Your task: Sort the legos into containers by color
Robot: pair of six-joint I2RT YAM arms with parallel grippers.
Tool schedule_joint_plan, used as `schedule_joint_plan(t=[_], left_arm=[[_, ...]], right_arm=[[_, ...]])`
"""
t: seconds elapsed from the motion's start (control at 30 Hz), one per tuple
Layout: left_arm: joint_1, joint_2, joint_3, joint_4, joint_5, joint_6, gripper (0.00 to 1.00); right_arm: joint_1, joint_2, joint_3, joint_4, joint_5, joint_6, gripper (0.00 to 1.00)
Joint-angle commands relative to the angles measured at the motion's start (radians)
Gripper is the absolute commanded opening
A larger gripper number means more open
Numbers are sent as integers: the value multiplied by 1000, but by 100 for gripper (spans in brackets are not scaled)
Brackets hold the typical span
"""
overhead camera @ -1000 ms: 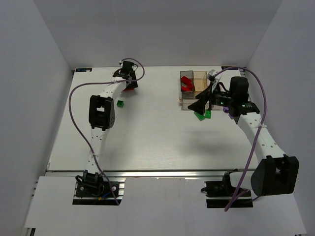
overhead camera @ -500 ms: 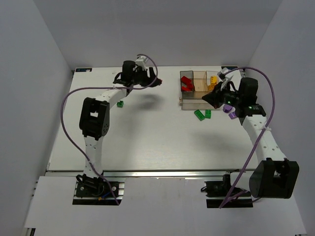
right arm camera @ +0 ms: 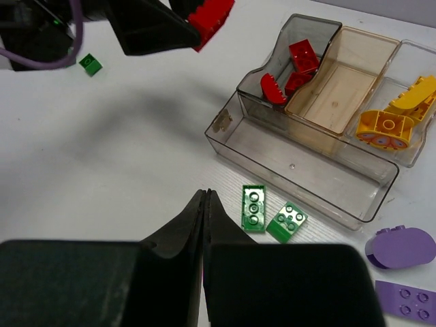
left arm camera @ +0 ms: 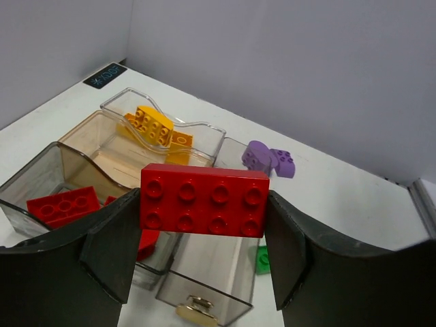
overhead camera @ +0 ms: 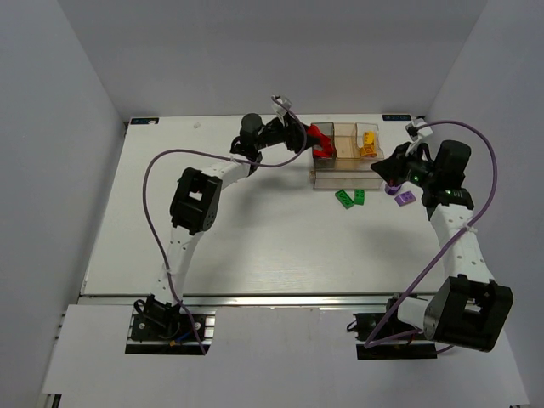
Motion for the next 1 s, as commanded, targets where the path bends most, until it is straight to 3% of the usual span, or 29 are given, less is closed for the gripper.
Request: schedule_joint_plan(t=[0.0,0.1,0.27,0.5,0.77,0.97], left_arm=[[-9,26,79,100,-22,52,4],[-20,65,96,146,-59,78,3],[-38,105,159,66,-207,196,0],[-66,180,254,17,-258,236,1],[-75,205,245,-6,-296,272,5],[-75,240,297,-61,-323,255,14]], right_arm=[[-21,-21,-13,62,-67,38,0],[-45,-28,-21,68,-87,53,0],[-70,-21,-27,68,-120,58,0],[-85,-8,-27,70,-150,58,0],[-96,-9,-27,68,-173,58,0],[-102,-14,-27,70,-189,58,0]])
